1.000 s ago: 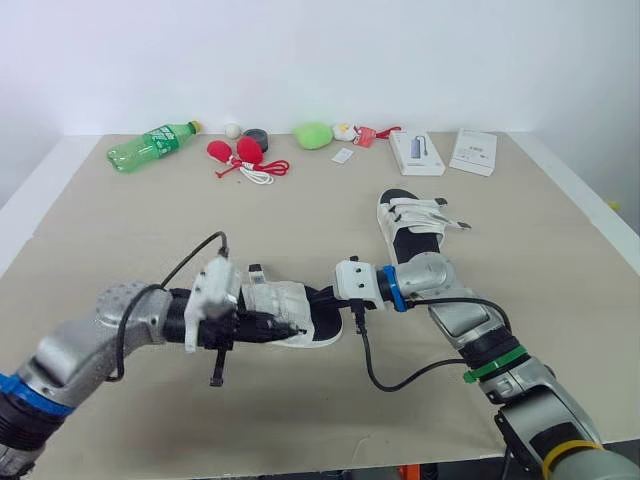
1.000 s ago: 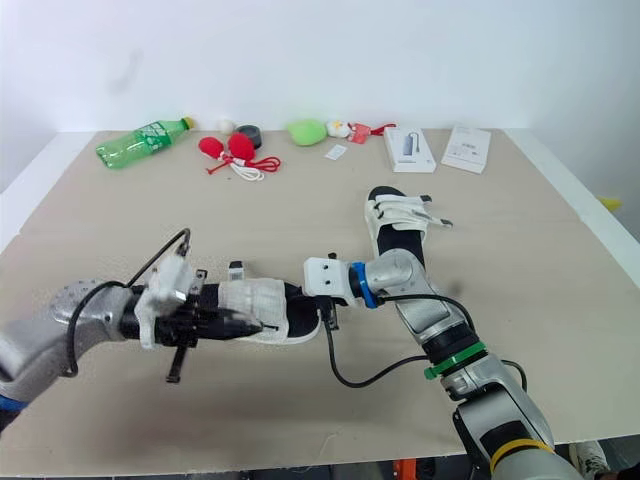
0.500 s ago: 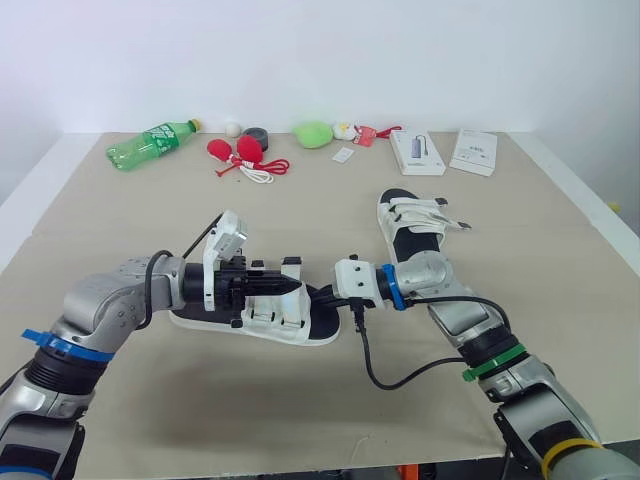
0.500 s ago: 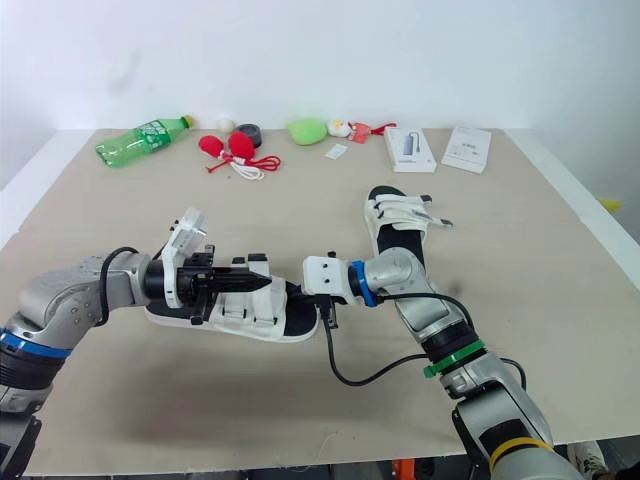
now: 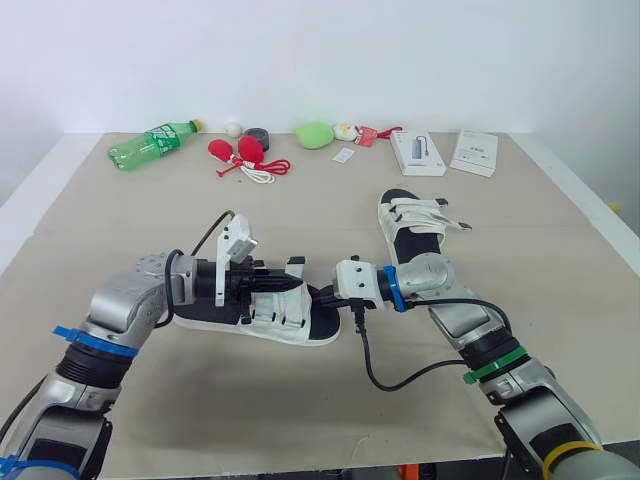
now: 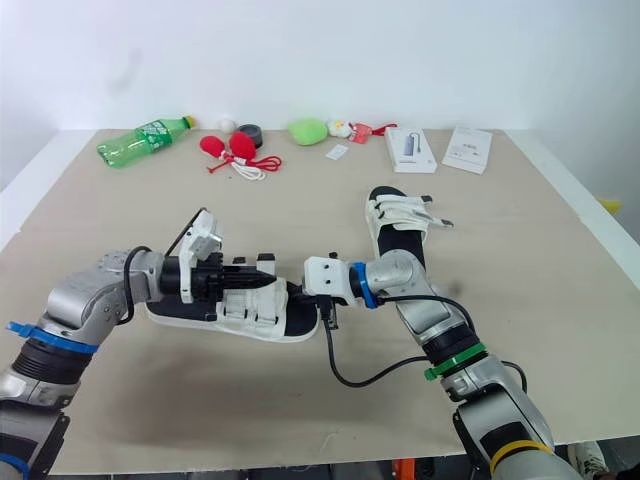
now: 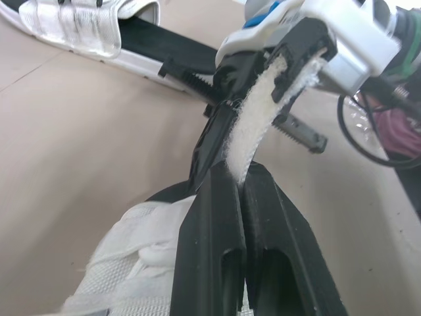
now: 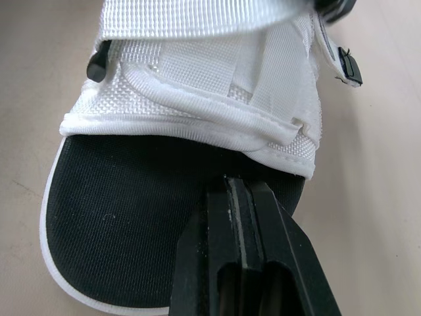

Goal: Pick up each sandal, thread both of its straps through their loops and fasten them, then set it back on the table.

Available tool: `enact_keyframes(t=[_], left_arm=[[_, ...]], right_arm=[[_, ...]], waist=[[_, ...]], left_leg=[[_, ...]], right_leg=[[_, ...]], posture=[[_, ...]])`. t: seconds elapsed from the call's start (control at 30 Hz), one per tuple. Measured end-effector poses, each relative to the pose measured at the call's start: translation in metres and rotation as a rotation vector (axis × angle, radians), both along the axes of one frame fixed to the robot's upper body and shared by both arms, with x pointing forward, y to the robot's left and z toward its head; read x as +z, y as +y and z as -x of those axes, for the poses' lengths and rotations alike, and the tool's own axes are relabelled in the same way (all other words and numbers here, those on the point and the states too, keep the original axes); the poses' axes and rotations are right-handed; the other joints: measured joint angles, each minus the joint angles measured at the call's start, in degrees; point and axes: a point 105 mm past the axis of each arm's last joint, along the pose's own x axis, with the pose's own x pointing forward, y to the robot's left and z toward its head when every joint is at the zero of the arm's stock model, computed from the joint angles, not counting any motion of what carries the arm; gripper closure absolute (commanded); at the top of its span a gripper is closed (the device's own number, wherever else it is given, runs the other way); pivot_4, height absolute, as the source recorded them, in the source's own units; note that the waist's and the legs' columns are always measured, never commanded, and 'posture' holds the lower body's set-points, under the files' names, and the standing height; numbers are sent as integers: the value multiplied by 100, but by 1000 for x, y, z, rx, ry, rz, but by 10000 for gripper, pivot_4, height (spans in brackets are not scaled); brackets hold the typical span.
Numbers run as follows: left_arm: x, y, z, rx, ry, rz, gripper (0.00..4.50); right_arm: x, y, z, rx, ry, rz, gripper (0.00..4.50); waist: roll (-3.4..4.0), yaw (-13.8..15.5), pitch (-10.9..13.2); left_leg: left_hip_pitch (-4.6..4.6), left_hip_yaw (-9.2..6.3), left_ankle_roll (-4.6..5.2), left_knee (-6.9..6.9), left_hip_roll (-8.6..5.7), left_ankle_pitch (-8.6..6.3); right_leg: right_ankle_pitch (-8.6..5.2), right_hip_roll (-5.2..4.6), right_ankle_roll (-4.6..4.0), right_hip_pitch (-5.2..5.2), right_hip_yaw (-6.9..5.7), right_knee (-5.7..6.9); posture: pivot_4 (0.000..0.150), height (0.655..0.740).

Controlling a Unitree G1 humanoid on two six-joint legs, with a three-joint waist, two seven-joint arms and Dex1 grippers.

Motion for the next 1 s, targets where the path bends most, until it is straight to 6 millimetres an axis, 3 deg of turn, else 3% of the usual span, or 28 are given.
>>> enact_keyframes(t=[0.23,0.33,0.37,0.4,0.43,0.57,0.6,0.63,0.93,1.0], left_arm=[[-4,1,-1,-24,-52,-38,44557],[-7,0,-3,-26,-47,-35,37459],[-9,1,-4,-21,-44,-40,30721],[-10,1,-5,-18,-42,-42,29038],[-11,3,-8,-8,-44,-53,22689],[-12,4,-10,4,-60,-73,12091],[-13,6,-12,13,-89,-89,6523],[-12,7,-14,21,-112,-99,4388],[13,36,-48,185,-326,-136,4388],[22,34,-49,180,-329,-97,9845]], right_arm=[[0,1,0,2,-1,4,45000],[0,0,-1,1,0,4,45000],[0,0,-1,1,0,4,45000],[0,0,-1,1,0,4,45000],[0,0,-1,2,1,5,45000],[0,1,0,5,1,6,45000],[0,1,0,6,1,6,45000],[0,1,0,6,1,6,45000],[0,-1,1,-2,-4,1,45000],[1,-1,0,0,-5,3,45000]], waist=[[1,-2,-1],[3,-2,-2],[3,-1,-2],[2,-2,-2],[3,-2,-2],[3,-3,-3],[3,-3,-3],[3,-3,-3],[3,6,-3],[3,7,-3]], left_leg=[[0,-2,0,2,0,0],[1,-3,0,2,0,0],[1,-4,0,3,-1,0],[1,-4,0,3,-1,0],[1,-4,0,3,-1,0],[1,-5,0,1,-1,0],[1,-6,0,1,-1,0],[1,-6,0,1,-1,0],[-3,-7,0,1,-2,0],[-4,-7,0,1,-2,0]], right_leg=[[1,0,0,2,0,0],[1,1,0,3,0,0],[1,1,0,3,0,0],[1,1,0,4,0,0],[1,1,0,4,0,0],[1,1,0,4,0,0],[1,2,0,4,0,0],[1,2,0,4,0,0],[1,2,1,3,-1,0],[1,2,1,3,-1,0]], posture=[[1500,7400],[1500,7400],[1500,7400],[1500,7400],[1500,7400],[1500,7400],[1500,7400],[1500,7400],[1500,7400],[1500,7400]])
